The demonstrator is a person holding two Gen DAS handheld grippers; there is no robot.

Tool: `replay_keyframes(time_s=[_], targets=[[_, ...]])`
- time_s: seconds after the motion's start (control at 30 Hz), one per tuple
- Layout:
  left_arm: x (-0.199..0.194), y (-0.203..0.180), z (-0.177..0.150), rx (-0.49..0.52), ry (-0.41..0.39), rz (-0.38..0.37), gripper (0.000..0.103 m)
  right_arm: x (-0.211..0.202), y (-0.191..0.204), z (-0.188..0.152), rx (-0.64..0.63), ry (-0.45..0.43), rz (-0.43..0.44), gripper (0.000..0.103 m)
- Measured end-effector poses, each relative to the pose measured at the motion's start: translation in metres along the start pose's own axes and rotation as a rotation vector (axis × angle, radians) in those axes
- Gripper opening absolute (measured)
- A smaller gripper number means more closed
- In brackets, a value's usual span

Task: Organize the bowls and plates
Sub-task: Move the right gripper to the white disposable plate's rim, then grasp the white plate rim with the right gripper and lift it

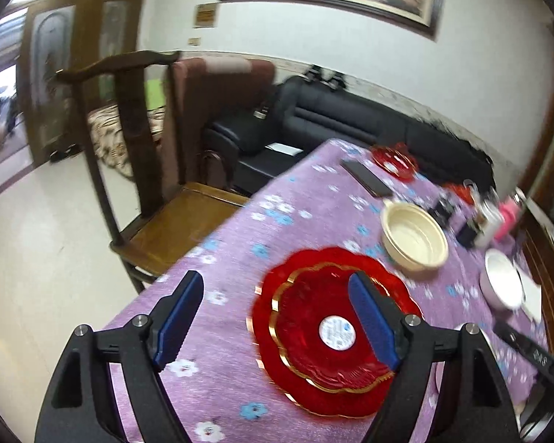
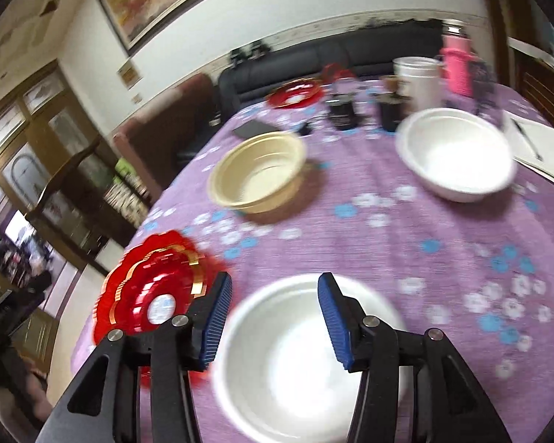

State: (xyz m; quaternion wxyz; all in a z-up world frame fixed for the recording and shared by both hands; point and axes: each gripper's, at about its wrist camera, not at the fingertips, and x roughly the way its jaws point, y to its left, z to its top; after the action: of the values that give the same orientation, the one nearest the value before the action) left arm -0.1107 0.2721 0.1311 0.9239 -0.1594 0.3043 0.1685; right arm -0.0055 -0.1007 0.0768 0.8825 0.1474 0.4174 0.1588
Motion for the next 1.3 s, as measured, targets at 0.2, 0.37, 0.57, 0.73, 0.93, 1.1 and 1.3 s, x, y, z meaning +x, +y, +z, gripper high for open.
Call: replay_keyframes(time_s=[0.2, 0.37, 0.57, 0.73, 0.93, 1.1, 1.3], targets=[[0.001, -0.011, -0.005, 0.011, 0.014, 0.006, 0.082, -0.01, -0.059, -0.003, 0.105, -0.015, -0.06, 0.055], [0.005, -0.054, -0.018, 0.116, 0.043, -0.042, 0.082, -0.002, -0.076, -0.015, 0.131, 0.032, -0.054, 0.055], [0.008, -0.103, -0.04, 0.233, 0.074, -0.087, 0.082, 0.014, -0.066, -0.03, 0.096, 0.112, 0.001, 0.055], [0.01, -0.133, -0.055, 0.32, 0.099, -0.101, 0.082, 0.023, -0.053, -0.041, 0.062, 0.156, 0.022, 0.052], [0.014, -0.155, -0.066, 0.368, 0.124, -0.118, 0.082, 0.017, -0.05, -0.045, 0.02, 0.161, 0.002, 0.016], [0.02, -0.169, -0.075, 0.396, 0.152, -0.132, 0.082, 0.005, -0.06, -0.046, 0.016, 0.157, -0.027, 0.014], [0.028, -0.186, -0.088, 0.433, 0.186, -0.156, 0.082, -0.01, -0.079, -0.05, 0.031, 0.149, -0.055, 0.014]])
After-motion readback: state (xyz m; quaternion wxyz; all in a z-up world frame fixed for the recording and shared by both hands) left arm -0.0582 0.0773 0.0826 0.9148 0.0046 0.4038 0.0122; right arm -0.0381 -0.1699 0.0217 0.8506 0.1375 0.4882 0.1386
